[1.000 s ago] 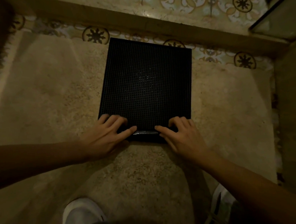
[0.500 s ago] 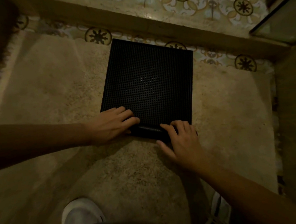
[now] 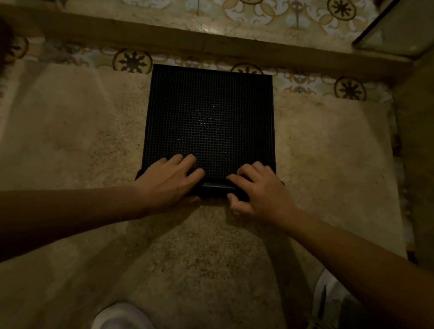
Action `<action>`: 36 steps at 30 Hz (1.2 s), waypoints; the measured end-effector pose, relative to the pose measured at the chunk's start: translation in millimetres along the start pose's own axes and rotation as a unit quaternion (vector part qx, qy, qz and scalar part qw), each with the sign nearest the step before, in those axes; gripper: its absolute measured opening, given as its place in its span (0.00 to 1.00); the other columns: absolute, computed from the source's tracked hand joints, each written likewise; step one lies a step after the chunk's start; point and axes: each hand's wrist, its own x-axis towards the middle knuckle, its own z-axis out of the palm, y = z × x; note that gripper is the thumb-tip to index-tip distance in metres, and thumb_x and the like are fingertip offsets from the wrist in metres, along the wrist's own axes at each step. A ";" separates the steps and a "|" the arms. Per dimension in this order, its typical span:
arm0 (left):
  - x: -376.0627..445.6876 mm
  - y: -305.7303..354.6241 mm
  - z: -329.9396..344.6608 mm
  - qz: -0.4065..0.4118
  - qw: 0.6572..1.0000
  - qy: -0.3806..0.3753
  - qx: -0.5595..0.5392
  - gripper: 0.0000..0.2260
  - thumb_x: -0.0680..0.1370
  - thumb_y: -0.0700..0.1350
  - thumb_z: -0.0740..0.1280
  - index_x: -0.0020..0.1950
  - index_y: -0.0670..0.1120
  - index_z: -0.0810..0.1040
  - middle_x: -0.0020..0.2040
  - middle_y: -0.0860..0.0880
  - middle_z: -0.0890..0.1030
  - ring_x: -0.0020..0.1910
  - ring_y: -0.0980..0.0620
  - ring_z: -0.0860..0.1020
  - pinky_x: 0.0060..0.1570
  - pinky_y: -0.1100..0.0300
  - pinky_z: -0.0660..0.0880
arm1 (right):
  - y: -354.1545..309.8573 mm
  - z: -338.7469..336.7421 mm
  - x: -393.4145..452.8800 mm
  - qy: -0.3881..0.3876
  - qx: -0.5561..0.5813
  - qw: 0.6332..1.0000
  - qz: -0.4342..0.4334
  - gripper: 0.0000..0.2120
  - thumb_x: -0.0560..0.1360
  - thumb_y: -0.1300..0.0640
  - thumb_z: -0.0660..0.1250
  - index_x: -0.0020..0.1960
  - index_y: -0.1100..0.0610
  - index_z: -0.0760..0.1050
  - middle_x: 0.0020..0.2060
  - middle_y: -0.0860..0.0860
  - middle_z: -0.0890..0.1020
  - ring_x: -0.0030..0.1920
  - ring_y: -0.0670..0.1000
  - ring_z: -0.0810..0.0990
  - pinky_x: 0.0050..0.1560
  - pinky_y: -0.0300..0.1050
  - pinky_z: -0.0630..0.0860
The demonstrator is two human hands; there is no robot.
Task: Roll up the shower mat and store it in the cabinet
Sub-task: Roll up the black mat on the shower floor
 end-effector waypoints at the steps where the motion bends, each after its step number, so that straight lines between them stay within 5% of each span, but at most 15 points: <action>1: 1.7 -2.5 0.9 0.012 1.000 -0.002 0.003 0.21 0.79 0.60 0.62 0.61 0.44 0.70 0.55 0.42 0.74 0.47 0.44 0.74 0.37 0.50 0.75 | 1.6 -0.9 2.9 -0.002 -0.002 1.000 -0.004 0.23 0.76 0.44 0.61 0.59 0.60 0.81 0.48 0.55 0.80 0.47 0.57 0.76 0.43 0.52 0.74; 5: 6.4 -12.2 1.6 -0.021 0.999 0.011 -0.046 0.23 0.80 0.60 0.51 0.68 0.47 0.65 0.54 0.44 0.76 0.46 0.45 0.75 0.35 0.50 0.76 | -0.7 -3.5 12.4 0.033 -0.043 0.998 0.024 0.22 0.78 0.48 0.59 0.68 0.56 0.76 0.50 0.54 0.81 0.48 0.56 0.77 0.46 0.51 0.74; 9: 15.9 -17.4 -2.2 -0.042 0.995 0.005 -0.089 0.22 0.80 0.58 0.48 0.64 0.46 0.68 0.51 0.44 0.75 0.45 0.46 0.73 0.37 0.47 0.75 | -24.9 5.5 18.5 0.083 -0.031 0.992 0.084 0.18 0.78 0.54 0.59 0.66 0.55 0.75 0.57 0.57 0.78 0.55 0.59 0.76 0.52 0.54 0.71; 15: 19.1 -22.0 -3.7 -0.051 0.992 0.067 -0.093 0.21 0.80 0.55 0.55 0.61 0.42 0.77 0.53 0.41 0.73 0.50 0.42 0.70 0.40 0.47 0.73 | -21.8 19.8 10.1 0.055 -0.050 0.993 0.095 0.28 0.79 0.41 0.61 0.73 0.55 0.69 0.65 0.55 0.75 0.64 0.56 0.71 0.67 0.54 0.65; 20: 29.8 -16.7 -5.1 -0.099 0.993 0.043 -0.041 0.27 0.81 0.57 0.47 0.74 0.45 0.65 0.60 0.42 0.74 0.55 0.43 0.71 0.47 0.47 0.71 | -5.9 19.2 31.6 0.044 -0.099 0.991 0.081 0.29 0.78 0.37 0.61 0.68 0.58 0.73 0.58 0.55 0.79 0.55 0.58 0.76 0.54 0.54 0.72; 23: 25.1 -14.4 -0.8 -0.060 0.997 0.038 -0.020 0.28 0.81 0.59 0.52 0.75 0.44 0.61 0.62 0.40 0.73 0.55 0.40 0.72 0.49 0.45 0.74 | 4.7 13.9 41.2 0.010 -0.112 0.991 0.066 0.31 0.79 0.35 0.57 0.69 0.58 0.72 0.57 0.56 0.79 0.52 0.58 0.76 0.48 0.54 0.72; 28: 23.7 -25.2 -1.1 -0.026 0.999 -0.001 0.028 0.28 0.80 0.52 0.62 0.77 0.45 0.61 0.67 0.35 0.71 0.61 0.36 0.72 0.56 0.42 0.73 | 11.2 8.3 42.3 0.008 -0.065 0.996 0.058 0.33 0.79 0.34 0.55 0.75 0.56 0.65 0.62 0.56 0.73 0.58 0.56 0.72 0.54 0.52 0.71; 32: 25.9 -29.3 -6.2 -0.011 1.000 0.001 0.009 0.26 0.76 0.45 0.68 0.74 0.42 0.68 0.60 0.33 0.75 0.55 0.35 0.75 0.47 0.43 0.77 | 13.2 4.7 40.2 0.017 -0.011 0.999 0.039 0.28 0.75 0.40 0.66 0.70 0.54 0.68 0.61 0.55 0.73 0.59 0.56 0.71 0.57 0.55 0.74; 36: 33.1 -37.4 -5.6 0.007 1.000 0.008 -0.007 0.25 0.80 0.50 0.61 0.76 0.43 0.63 0.62 0.36 0.74 0.57 0.37 0.73 0.47 0.44 0.76 | 18.4 -0.4 43.9 0.022 0.001 0.999 0.027 0.25 0.78 0.43 0.66 0.70 0.55 0.72 0.59 0.55 0.76 0.57 0.55 0.74 0.54 0.52 0.75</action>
